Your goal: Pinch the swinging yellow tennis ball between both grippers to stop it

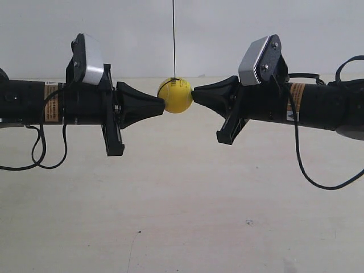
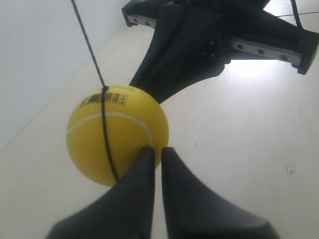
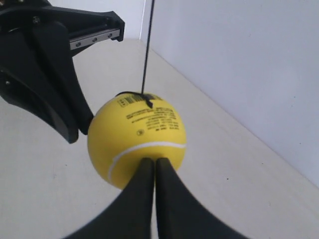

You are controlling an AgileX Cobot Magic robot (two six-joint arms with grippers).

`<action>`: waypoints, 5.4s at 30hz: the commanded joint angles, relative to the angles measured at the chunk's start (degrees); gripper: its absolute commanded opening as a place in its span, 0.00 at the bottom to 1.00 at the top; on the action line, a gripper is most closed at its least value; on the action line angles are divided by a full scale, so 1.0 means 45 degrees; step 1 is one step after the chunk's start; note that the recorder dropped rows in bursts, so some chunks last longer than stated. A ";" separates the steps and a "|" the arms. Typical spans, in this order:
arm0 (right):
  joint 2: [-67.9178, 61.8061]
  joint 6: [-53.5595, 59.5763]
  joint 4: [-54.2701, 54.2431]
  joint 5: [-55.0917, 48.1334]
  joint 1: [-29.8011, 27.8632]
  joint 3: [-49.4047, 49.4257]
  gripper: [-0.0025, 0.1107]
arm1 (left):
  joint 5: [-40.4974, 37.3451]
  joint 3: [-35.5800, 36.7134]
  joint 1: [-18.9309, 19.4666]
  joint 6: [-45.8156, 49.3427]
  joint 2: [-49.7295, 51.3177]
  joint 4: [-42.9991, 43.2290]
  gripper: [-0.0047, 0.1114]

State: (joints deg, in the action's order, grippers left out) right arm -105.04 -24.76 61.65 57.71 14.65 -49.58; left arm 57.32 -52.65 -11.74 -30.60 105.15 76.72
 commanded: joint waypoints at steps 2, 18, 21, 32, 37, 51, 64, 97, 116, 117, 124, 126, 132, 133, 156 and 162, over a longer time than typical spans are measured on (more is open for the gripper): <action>0.0094 -0.0051 0.0082 0.0084 -0.0088 -0.0073 0.02 | -0.0098 -0.0073 -0.0046 0.0047 0.0029 -0.0089 0.08; 0.0094 -0.0051 0.0082 0.0084 -0.0088 -0.0073 0.02 | -0.0805 -0.0162 -0.0046 0.0161 0.0029 -0.0563 0.08; 0.0094 -0.0051 0.0082 0.0084 -0.0088 -0.0073 0.02 | -0.0805 -0.0162 -0.0046 0.0195 0.0029 -0.0563 0.08; 0.0094 -0.0051 0.0082 -0.0193 -0.0088 -0.0073 0.02 | -0.0939 -0.0162 0.0005 0.0132 -0.0003 -0.0563 0.08; 0.0094 0.0181 0.0058 -0.0784 -0.0223 -0.0073 0.02 | -0.1110 -0.0162 0.0399 -0.0356 -0.0169 -0.0528 0.08; 0.0157 -0.0912 0.0066 0.0310 -0.1877 -0.0044 0.02 | 0.1043 -0.0162 0.1549 -0.1276 -0.0529 0.0167 0.08; 0.3674 -0.2720 0.0140 -0.1380 -0.1853 0.0769 0.02 | -0.3048 0.0924 0.1440 -0.4547 -0.6065 0.1411 0.08; 1.5849 0.0408 -0.0991 -0.0110 -0.1853 0.7472 0.02 | -0.7709 0.8410 0.1440 -0.4904 -2.1489 -0.0298 0.08; 1.6458 -0.1776 -0.0964 0.0459 -0.1853 0.7501 0.02 | -0.7627 0.8467 0.1440 -0.4904 -2.1489 -0.0298 0.08; 1.6458 -0.1776 -0.0964 0.0459 -0.1853 0.7501 0.02 | -0.7627 0.8467 0.1440 -0.4904 -2.1489 -0.0298 0.08; 1.6458 -0.1369 -0.2152 0.0455 -0.1853 0.7434 0.02 | -0.7627 0.8467 0.1440 -0.4904 -2.1489 -0.0298 0.08; 1.6458 -0.1534 -0.2916 0.0290 -0.1853 0.7434 0.02 | -0.7627 0.8467 0.1440 -0.4904 -2.1489 -0.0298 0.08; 1.6684 -0.3212 -0.3356 -0.1629 -0.1877 0.7434 0.02 | -0.7627 0.8467 0.1440 -0.4904 -2.1489 -0.0298 0.08; 1.6871 -0.3533 -0.3356 -0.2292 -0.1877 0.7434 0.02 | -0.7627 0.8467 0.1440 -0.4904 -2.1489 -0.0298 0.08; 2.1615 -0.3461 -0.3884 -1.2077 -0.1877 0.9669 0.02 | -0.7627 0.8467 0.1440 -0.4904 -2.1489 -0.0298 0.08; 2.1951 -0.3364 -0.4058 -1.1062 -0.1877 1.1019 0.02 | -0.7627 0.8467 0.1440 -0.4904 -2.1489 -0.0298 0.08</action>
State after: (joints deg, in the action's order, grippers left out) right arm -7.70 -40.49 44.03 7.51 6.35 -0.91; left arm 23.33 -14.64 -5.13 -51.90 8.80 75.93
